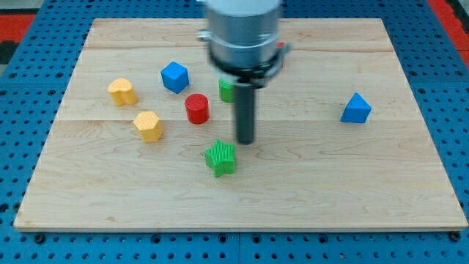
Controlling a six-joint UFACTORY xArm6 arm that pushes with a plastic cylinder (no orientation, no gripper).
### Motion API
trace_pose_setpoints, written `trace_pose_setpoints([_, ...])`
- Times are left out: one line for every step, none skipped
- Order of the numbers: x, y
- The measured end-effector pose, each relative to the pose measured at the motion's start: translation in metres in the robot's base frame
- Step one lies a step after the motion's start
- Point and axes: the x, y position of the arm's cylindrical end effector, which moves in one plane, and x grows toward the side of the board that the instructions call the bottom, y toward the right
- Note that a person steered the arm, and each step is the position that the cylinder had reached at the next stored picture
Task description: Push the green circle right above the green star
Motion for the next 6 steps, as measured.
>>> trace_pose_setpoints([-0.043,0.062])
trace_pose_setpoints([-0.110,0.034])
trace_pose_setpoints([-0.138,-0.027])
trace_pose_setpoints([-0.142,-0.079])
trace_pose_setpoints([-0.124,-0.065])
trace_pose_setpoints([-0.103,-0.045])
